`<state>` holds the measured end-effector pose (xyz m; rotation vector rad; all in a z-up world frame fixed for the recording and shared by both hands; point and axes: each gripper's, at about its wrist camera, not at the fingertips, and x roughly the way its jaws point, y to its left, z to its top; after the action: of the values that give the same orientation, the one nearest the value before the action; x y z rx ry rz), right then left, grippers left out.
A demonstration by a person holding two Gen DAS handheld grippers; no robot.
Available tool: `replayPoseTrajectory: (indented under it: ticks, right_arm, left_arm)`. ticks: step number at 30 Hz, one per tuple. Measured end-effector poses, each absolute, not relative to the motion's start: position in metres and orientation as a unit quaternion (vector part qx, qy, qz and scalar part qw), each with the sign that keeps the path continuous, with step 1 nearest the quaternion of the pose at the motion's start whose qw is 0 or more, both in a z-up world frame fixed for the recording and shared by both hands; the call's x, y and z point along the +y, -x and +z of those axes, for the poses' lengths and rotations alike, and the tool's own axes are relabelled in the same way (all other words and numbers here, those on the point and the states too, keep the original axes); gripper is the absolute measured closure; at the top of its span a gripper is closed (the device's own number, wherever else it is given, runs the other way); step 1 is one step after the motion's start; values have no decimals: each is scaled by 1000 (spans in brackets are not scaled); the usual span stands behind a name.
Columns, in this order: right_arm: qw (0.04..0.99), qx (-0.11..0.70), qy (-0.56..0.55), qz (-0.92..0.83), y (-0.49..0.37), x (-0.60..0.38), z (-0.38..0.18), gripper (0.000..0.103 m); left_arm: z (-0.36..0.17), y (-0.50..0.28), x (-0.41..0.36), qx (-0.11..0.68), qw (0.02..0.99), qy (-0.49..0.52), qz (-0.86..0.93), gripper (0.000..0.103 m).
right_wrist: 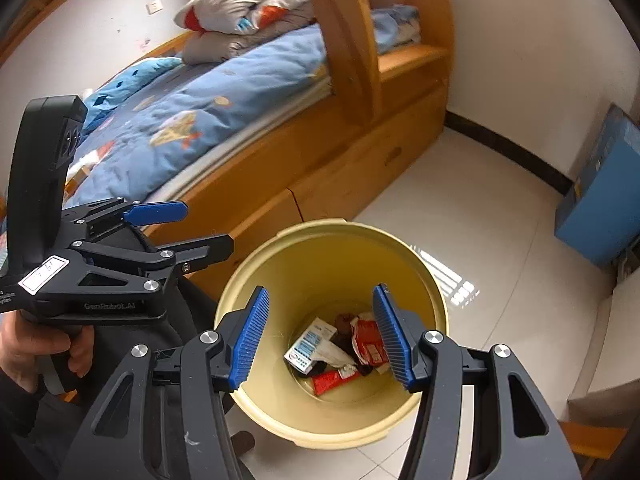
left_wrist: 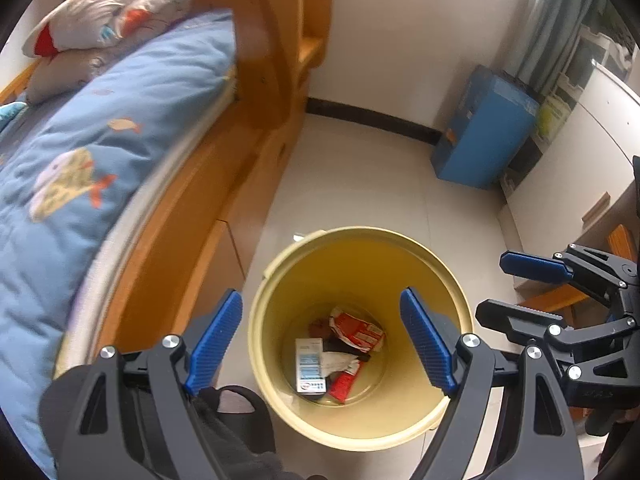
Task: Collect trash
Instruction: 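Move both open tools back over the bed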
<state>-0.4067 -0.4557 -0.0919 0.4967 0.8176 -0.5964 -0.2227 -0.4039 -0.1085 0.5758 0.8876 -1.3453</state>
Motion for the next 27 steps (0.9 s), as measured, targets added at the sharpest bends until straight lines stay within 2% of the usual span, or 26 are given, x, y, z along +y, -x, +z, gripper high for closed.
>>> replayPoseTrajectory:
  ticks: [13, 27]
  right_arm:
    - [901, 360, -163, -181, 302, -413, -53, 50]
    - [936, 338, -96, 18, 136, -317, -24, 50]
  left_arm:
    - [-59, 140, -325, 357, 759, -190, -510, 20]
    - [-27, 6, -167, 359, 872, -95, -318, 17]
